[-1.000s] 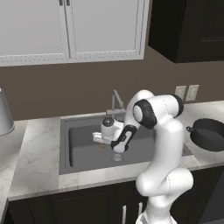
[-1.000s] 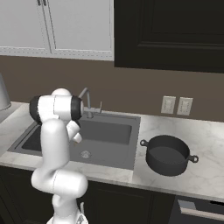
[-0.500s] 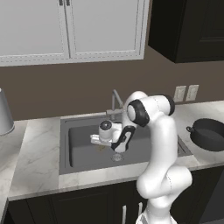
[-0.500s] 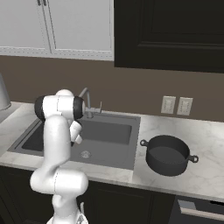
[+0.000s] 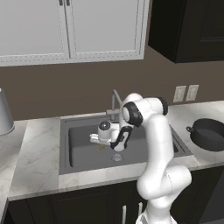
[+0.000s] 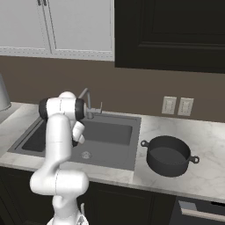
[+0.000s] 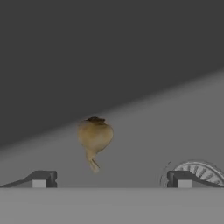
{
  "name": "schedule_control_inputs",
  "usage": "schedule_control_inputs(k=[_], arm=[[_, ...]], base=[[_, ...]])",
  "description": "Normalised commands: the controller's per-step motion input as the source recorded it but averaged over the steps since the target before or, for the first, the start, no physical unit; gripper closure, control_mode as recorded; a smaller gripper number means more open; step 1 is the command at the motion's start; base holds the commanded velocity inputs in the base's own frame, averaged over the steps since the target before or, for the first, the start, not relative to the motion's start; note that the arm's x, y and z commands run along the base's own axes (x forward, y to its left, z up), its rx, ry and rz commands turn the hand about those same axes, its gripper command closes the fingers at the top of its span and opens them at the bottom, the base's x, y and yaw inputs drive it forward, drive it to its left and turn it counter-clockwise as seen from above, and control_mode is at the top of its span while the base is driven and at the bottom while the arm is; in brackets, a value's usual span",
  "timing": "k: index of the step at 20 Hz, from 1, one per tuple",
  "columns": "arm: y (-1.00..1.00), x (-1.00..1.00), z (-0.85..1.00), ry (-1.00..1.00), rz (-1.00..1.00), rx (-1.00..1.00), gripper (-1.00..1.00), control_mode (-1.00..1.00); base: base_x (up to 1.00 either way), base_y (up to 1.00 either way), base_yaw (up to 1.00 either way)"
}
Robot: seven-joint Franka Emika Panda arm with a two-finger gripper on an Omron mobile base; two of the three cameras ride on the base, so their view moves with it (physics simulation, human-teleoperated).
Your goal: Dump the garlic from the pot into the sink. Then turn on the water and wash the garlic. Then turn off the water and put the garlic back in the pot.
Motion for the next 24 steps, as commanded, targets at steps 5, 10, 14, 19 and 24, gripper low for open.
schedule_control_inputs(k=[5,10,14,19,24], arm=[[0.00,0.37,-0.22,0.00,0.00,0.00,-1.00,-1.00],[0.01,0.39,-0.24,0.00,0.00,0.00,-1.00,-1.00],[0.02,0.41,-0.24,0.01,0.00,0.00,-1.00,-1.00],[0.04,0.27,-0.32,0.04,0.00,0.00,-1.00,-1.00],[0.05,0.02,-0.38,0.06,0.00,0.00,-1.00,-1.00]], base=[[0.00,0.00,0.00],[0.00,0.00,0.00],[0.00,0.00,0.00],[0.00,0.00,0.00],[0.00,0.00,0.00]])
